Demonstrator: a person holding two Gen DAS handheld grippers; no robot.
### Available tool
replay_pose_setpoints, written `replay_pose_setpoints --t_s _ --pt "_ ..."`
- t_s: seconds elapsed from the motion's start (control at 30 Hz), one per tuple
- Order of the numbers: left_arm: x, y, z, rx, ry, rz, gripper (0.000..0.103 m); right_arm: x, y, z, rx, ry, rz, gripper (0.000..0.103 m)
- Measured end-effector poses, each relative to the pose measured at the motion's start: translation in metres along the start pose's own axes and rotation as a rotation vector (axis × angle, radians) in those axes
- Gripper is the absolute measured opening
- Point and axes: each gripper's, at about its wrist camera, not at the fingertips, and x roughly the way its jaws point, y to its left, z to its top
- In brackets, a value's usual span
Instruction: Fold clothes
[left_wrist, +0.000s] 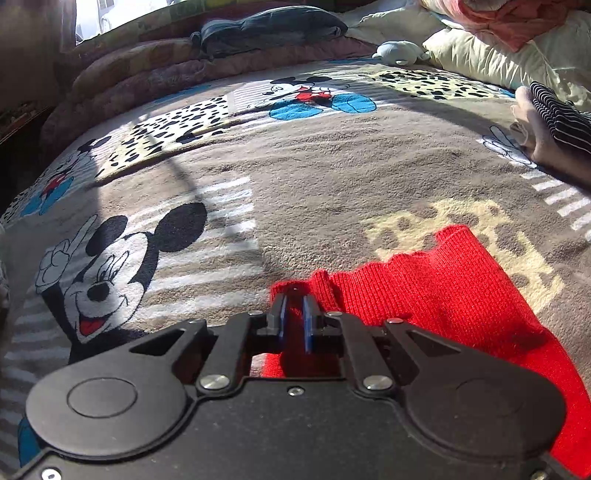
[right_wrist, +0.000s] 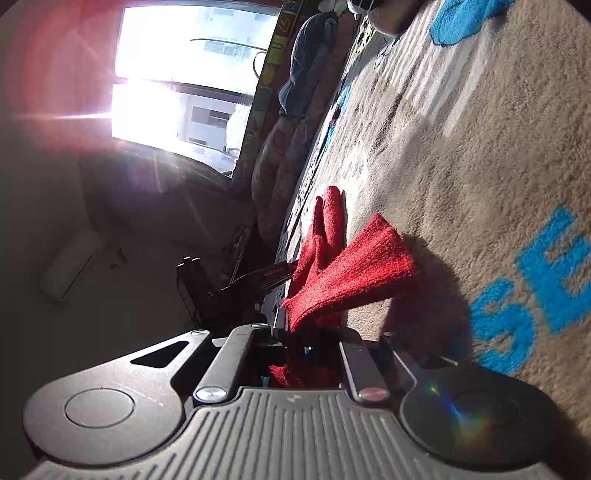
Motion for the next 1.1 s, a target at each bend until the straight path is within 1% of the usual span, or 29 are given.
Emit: replay_pose_setpoints --t_s 0.07,0.1,0.17,0.2,0.23,0.27,0.37,0.4,0.53,0.57,0.6,0.67,0.73,0.93,0.97,1.03,1.1 --pt "-0.01 0.009 0.007 -0.036 -0.004 -0.01 0.006 -0.001 0.0 -0.001 -0.003 -0.002 -0.002 0.011" --pt "-0.023 0.019 0.009 -0.099 -0.038 -0.026 0.006 -0.002 0.001 -0.001 -0.004 -0.003 -0.003 0.011" --pt "-0.057 0.034 0.002 -0.176 -0.11 -0.054 0.011 -0.003 0.001 -0.003 -0.005 -0.004 -0.003 0.011" --pt "-0.074 0.04 -0.003 -0.202 -0.138 -0.063 0.018 -0.003 0.001 -0.003 -0.008 -0.005 -0.002 0.011" --pt "-0.09 0.044 -0.012 -0.212 -0.16 -0.064 0.023 -0.004 0.002 -0.004 -0.011 -0.006 -0.002 0.011" --pt "-0.104 0.046 -0.022 -0.216 -0.173 -0.058 0.023 -0.004 0.003 -0.005 -0.015 -0.007 0.001 0.011" --pt "-0.155 0.042 -0.066 -0.218 -0.194 -0.033 0.023 -0.01 0.009 -0.007 -0.037 -0.03 0.028 0.011" --pt "-0.17 0.037 -0.083 -0.227 -0.201 -0.037 0.023 -0.014 0.013 -0.007 -0.038 -0.039 0.047 0.011" --pt "-0.211 0.015 -0.143 -0.251 -0.214 -0.08 0.023 -0.028 0.031 -0.008 -0.048 -0.049 0.152 0.009" --pt "-0.221 0.009 -0.158 -0.257 -0.217 -0.091 0.023 -0.031 0.034 -0.009 -0.054 -0.048 0.162 0.008" --pt "-0.229 0.004 -0.172 -0.261 -0.219 -0.097 0.023 -0.033 0.035 -0.01 -0.057 -0.047 0.151 0.008" --pt "-0.236 -0.003 -0.193 -0.255 -0.213 -0.075 0.023 -0.037 0.036 -0.012 -0.06 -0.047 0.13 0.008" --pt "-0.242 0.001 -0.205 -0.283 -0.218 -0.068 0.023 -0.041 0.035 -0.015 -0.051 -0.064 0.11 0.008" --pt "-0.275 0.035 -0.228 -0.386 -0.312 -0.052 0.023 -0.049 0.033 -0.023 -0.033 -0.117 0.04 0.007" --pt "-0.279 0.041 -0.231 -0.403 -0.328 -0.047 0.023 -0.047 0.033 -0.023 -0.044 -0.128 0.011 0.009" --pt "-0.282 0.049 -0.236 -0.425 -0.336 -0.048 0.023 -0.042 0.024 -0.024 -0.011 -0.135 -0.018 0.012" --pt "-0.283 0.055 -0.242 -0.442 -0.339 -0.053 0.023 -0.041 0.016 -0.027 0.024 -0.151 -0.057 0.035"
